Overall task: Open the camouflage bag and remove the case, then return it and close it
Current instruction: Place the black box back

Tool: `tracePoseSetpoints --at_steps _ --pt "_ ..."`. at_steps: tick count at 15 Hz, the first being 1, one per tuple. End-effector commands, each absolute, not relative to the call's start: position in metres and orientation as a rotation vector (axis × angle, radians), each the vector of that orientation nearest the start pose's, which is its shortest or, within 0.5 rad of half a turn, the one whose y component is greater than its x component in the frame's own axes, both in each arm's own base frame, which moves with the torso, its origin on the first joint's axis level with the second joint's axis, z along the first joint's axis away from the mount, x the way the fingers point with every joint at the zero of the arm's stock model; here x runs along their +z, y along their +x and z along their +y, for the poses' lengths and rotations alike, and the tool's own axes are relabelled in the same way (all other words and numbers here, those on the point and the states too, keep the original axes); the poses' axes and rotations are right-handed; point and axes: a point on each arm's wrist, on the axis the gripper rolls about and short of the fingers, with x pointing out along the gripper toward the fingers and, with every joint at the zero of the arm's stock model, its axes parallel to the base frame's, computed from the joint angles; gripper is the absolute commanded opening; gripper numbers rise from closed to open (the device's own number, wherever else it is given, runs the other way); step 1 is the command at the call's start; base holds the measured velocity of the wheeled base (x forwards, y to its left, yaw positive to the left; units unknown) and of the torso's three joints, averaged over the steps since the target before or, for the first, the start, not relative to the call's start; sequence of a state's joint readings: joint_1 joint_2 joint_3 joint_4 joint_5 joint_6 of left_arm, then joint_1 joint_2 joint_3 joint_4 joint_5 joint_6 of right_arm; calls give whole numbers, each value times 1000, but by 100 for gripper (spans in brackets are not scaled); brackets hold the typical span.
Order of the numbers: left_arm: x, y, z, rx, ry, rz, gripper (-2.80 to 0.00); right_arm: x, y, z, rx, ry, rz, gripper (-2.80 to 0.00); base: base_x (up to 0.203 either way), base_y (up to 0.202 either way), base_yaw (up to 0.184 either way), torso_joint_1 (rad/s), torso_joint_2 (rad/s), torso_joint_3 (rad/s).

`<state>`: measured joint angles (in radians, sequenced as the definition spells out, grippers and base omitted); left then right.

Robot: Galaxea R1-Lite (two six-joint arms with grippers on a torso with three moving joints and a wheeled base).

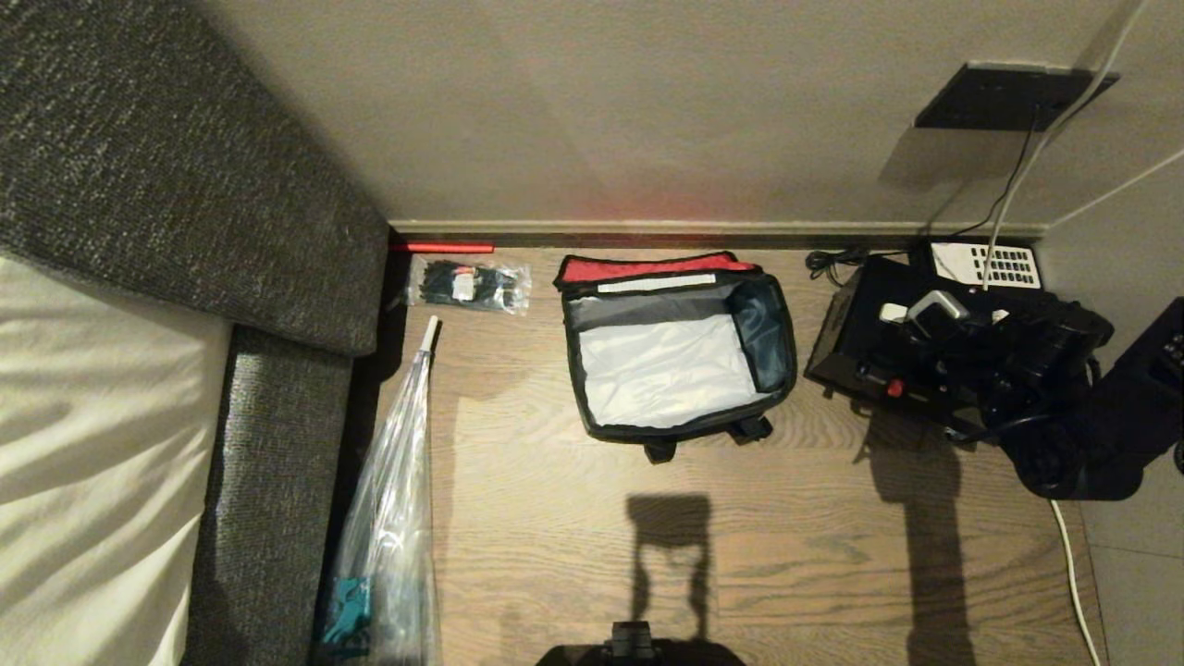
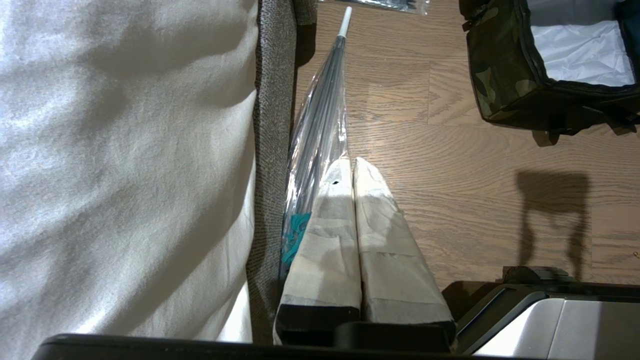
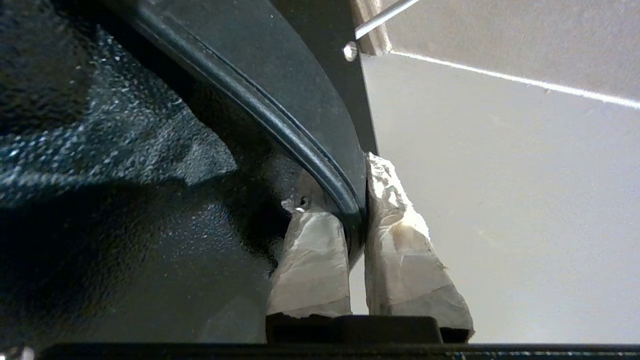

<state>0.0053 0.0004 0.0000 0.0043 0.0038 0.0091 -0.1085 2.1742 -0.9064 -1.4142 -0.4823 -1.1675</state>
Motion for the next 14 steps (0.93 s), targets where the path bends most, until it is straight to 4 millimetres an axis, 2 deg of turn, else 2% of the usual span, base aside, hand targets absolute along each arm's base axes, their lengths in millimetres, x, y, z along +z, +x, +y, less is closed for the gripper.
tracePoseSetpoints --at_steps 1,6,14 --pt "74 -23 0 11 9 6 -280 150 380 -52 -635 -1096 173 -280 0 0 0 0 0 0" --pt "74 -23 0 11 9 5 -280 180 369 -51 -647 -1090 152 -280 0 0 0 0 0 0" --pt "75 -23 0 11 8 5 -280 209 364 -45 -634 -1087 108 -280 0 0 0 0 0 0"
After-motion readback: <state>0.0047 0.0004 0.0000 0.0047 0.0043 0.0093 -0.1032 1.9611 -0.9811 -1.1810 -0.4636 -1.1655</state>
